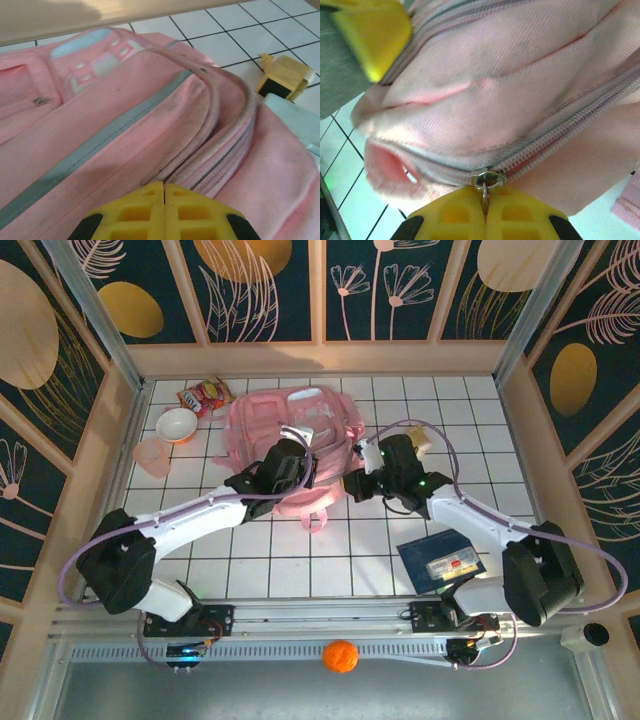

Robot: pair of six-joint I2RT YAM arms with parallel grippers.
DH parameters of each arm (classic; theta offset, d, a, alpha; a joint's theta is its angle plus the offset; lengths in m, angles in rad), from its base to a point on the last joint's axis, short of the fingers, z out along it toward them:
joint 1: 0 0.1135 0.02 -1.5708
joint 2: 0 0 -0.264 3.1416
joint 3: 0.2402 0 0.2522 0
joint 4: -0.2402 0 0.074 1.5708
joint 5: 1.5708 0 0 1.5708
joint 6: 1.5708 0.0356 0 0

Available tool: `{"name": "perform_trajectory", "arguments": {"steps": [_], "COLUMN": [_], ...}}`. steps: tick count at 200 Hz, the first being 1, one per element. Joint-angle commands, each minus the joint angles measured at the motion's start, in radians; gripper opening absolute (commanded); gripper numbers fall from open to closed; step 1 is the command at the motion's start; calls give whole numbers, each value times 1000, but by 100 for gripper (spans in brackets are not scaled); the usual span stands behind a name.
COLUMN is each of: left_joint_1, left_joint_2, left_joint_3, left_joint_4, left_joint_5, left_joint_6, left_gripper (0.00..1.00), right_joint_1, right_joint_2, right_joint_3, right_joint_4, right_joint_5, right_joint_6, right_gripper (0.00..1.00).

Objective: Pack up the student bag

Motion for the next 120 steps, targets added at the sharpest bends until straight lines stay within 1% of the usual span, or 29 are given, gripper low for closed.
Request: {"name": "perform_trajectory", "arguments": {"steps": [1,19,39,61,79,88,98,114,115,120], "left_joint_1": [16,16,16,16,14,12,13,19,20,26], "left_joint_2": [8,13,29,50,64,73,79,57,55,42], "left_joint_3": [45,50,59,80,87,93,104,90,88,76], "left_joint_4": [59,48,47,50,87,97,86,81,81,83], "left_joint_5": [-60,-49,6,43,128,162,160,158,161,175], "left_joint_6": [1,13,-3,-45,-85,-97,-97,-90,-91,-98], "left_gripper": [0,0,0,0,0,0,0,0,0,10], "right_joint_1": [-16,-19,5,35,43,46,47,46,45,43], "right_joint_2": [-68,-62,-44,-36,-34,-25,-13,-4,-4,-2], "right_joint_3": [-4,5,5,17,6,-6,-8,-4,-4,-6], "right_joint_4": [-49,-47,6,32,98,147,163,145,145,147], "right_joint_5": [-134,-180,-206,-174,-146,-155,-156,-114,-113,-108], "right_joint_6": [0,11,64,118,194,235,259,289,292,309], "right_gripper": [0,0,0,0,0,0,0,0,0,0]}}
